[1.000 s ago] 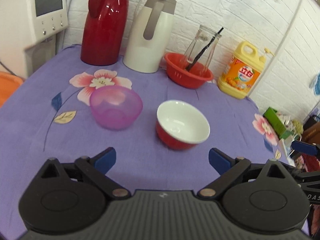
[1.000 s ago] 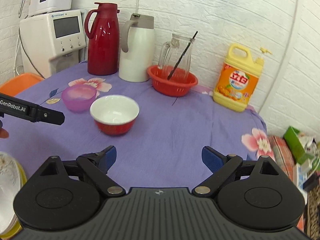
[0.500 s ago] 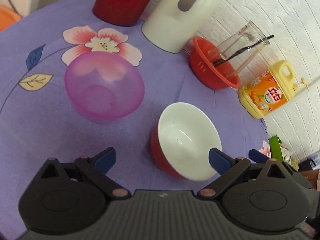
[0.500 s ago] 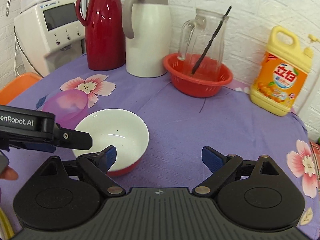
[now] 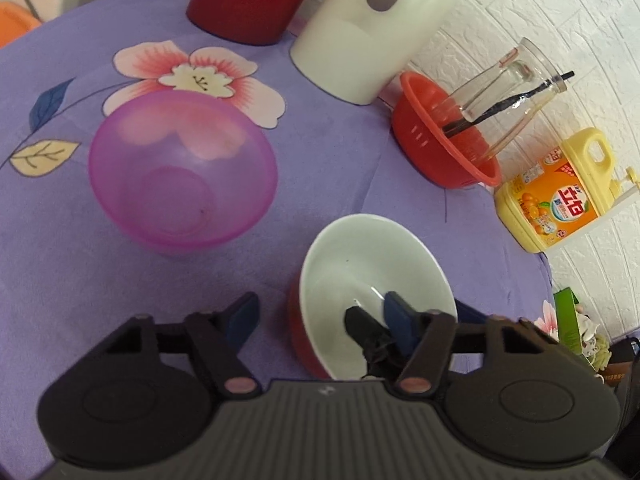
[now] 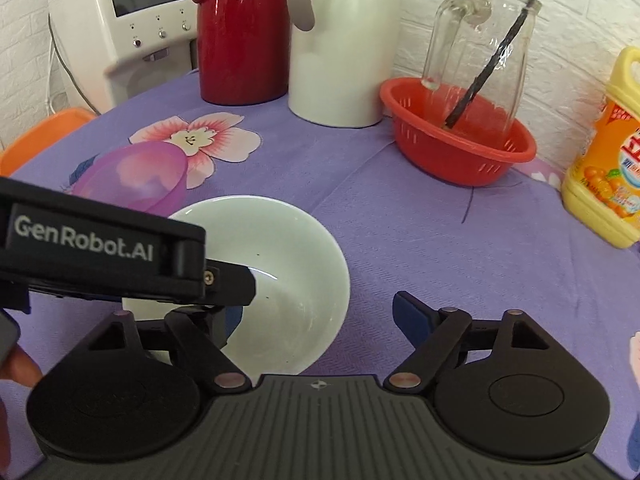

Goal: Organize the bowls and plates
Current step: 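Move the right gripper to the red-and-white bowl rim and close on it, then carry the red-and-white bowl into the steel bowl and open the right gripper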

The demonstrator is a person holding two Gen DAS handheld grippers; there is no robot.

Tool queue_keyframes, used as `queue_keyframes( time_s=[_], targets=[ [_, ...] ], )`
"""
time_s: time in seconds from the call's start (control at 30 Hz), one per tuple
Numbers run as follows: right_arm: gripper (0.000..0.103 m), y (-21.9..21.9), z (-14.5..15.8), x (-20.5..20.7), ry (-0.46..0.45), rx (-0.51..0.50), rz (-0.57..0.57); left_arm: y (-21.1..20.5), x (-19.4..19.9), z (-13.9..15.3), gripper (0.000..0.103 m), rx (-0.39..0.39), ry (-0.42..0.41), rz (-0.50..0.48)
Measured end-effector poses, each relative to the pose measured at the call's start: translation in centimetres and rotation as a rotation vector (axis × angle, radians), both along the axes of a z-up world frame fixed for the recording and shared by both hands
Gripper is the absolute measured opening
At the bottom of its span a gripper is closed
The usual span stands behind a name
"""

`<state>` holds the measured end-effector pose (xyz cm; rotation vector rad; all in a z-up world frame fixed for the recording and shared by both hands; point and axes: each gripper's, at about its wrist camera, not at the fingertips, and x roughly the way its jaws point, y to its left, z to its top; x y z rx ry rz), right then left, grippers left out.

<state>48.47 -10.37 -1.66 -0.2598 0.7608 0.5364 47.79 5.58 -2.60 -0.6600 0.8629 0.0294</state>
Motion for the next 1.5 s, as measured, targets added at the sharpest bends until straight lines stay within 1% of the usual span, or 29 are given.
queue_keyframes(
  time_s=[0.07,0.1,0.13,0.2,0.27,0.33,0.37,0.43,0.5,0.63,0.93,1.1,1.27,1.37,1.5],
  targets=[
    [0.103,-0.3,-0.2,0.3,0.039,0.045,0.014,0.1,0.1,-0.1,0.048,0.0,-0.006,-0.009],
    [0.1,-0.4,-0.4,0.4,0.071,0.079,0.023,0.1,0.2,-0.2,0.044,0.007,-0.008,-0.014],
    [0.09,-0.4,-0.5,0.4,0.107,0.115,0.027,0.0,0.1,-0.1,0.042,0.015,-0.01,-0.019],
    [0.089,-0.2,-0.5,0.2,0.097,0.107,0.03,-0.1,0.0,-0.2,0.043,0.019,-0.013,-0.034],
    [0.087,0.0,-0.3,-0.2,0.088,0.088,0.027,-0.2,-0.1,-0.1,0.043,0.007,-0.01,-0.045],
    [0.081,0.1,-0.1,-0.7,0.082,0.068,0.03,-0.5,-0.2,0.2,0.043,0.036,0.0,-0.054],
    [0.08,0.3,0.0,-1.0,0.077,0.058,0.032,-0.6,-0.3,0.2,0.043,0.041,0.001,-0.058],
    [0.08,0.2,0.1,-1.4,0.071,0.041,0.026,-0.6,-0.6,0.3,0.043,0.027,0.002,-0.064],
    [0.08,0.0,0.2,-1.7,0.071,0.044,0.021,-0.6,-1.1,0.6,0.043,0.021,-0.002,-0.07],
    [0.08,-0.4,1.1,-2.9,0.059,0.054,0.012,-1.1,-2.4,1.7,0.043,0.043,-0.023,-0.09],
    [0.08,-1.9,2.8,-7.3,0.024,0.034,-0.023,-2.5,-6.3,3.4,0.043,0.017,-0.041,-0.128],
    [0.081,-3.2,4.1,-10.9,-0.002,0.019,-0.05,-3.9,-9.9,4.7,0.043,0.005,-0.07,-0.164],
    [0.081,-5.0,5.0,-15.6,-0.031,0.009,-0.099,-6.1,-14.3,5.6,0.043,0.001,-0.101,-0.213],
    [0.082,-6.0,4.9,-18.4,-0.037,-0.002,-0.128,-7.4,-16.9,5.5,0.043,-0.001,-0.105,-0.244],
    [0.083,-6.9,4.0,-21.9,-0.034,-0.031,-0.163,-9.0,-19.9,4.6,0.043,-0.009,-0.094,-0.279]
  ],
)
